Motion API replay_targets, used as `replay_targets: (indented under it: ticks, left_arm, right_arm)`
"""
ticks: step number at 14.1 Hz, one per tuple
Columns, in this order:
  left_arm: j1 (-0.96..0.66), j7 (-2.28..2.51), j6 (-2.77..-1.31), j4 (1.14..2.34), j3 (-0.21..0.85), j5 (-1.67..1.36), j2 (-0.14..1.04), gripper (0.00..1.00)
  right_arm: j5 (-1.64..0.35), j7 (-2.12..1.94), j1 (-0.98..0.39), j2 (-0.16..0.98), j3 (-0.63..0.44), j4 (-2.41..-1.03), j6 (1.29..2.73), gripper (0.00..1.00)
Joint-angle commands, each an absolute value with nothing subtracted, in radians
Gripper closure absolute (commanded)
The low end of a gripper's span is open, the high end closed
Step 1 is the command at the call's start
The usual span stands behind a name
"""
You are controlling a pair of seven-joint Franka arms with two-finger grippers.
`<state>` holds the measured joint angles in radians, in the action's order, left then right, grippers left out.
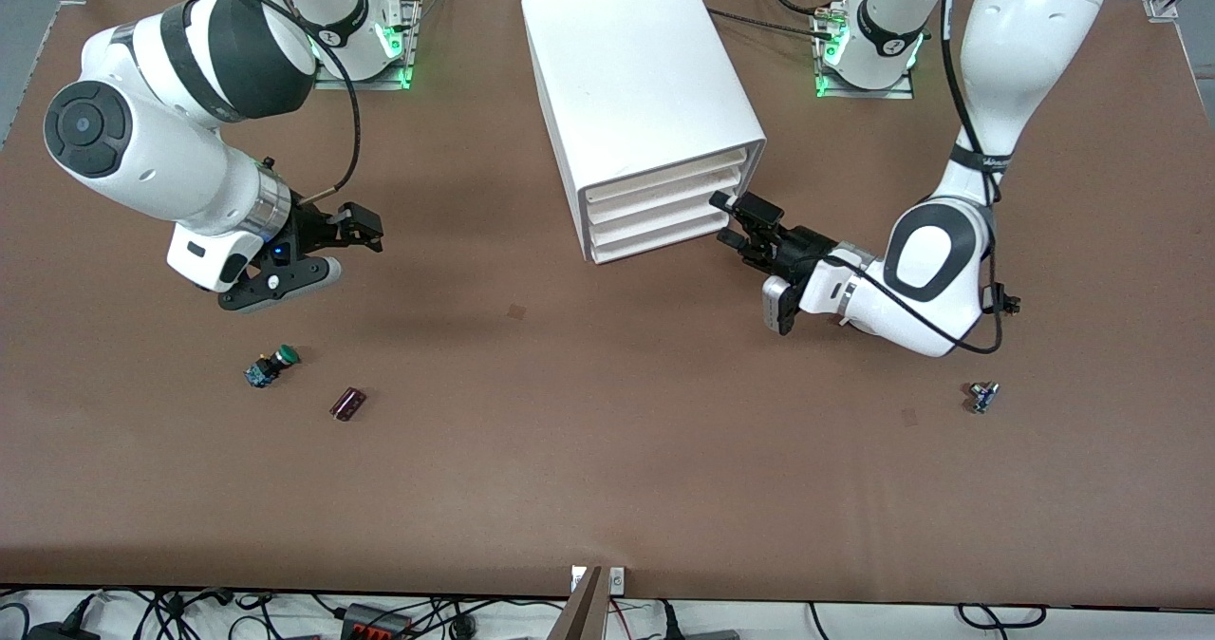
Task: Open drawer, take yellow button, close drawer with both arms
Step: 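Reach the left gripper to the lowest drawer handle while the right gripper advances, then pull the lowest drawer open with the left gripper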
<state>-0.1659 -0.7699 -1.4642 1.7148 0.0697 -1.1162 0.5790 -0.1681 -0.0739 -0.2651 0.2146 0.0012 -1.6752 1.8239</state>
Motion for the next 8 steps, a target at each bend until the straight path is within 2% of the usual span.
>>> replay_targets:
  ticks: [1,3,8]
  left_arm:
    - [-0.179,-0.880,-1.453,1.808,0.064,-1.187,0.561,0.08]
    - [-0.178,-0.940,-1.442,1.831,0.087,-1.187,0.563,0.19]
    - [-0.176,-1.020,-1.443,1.890,0.115,-1.189,0.561,0.35]
  right_arm:
    - [-0.253,-0.071,-0.268,0.242,-0.005,-1.638,1.830,0.00]
    - [-0.258,-0.071,-0.270,0.255,-0.005,-1.623,1.830,0.00]
    - [-0.256,-0.075,-0.293,0.296,-0.003,-1.546,1.830,0.00]
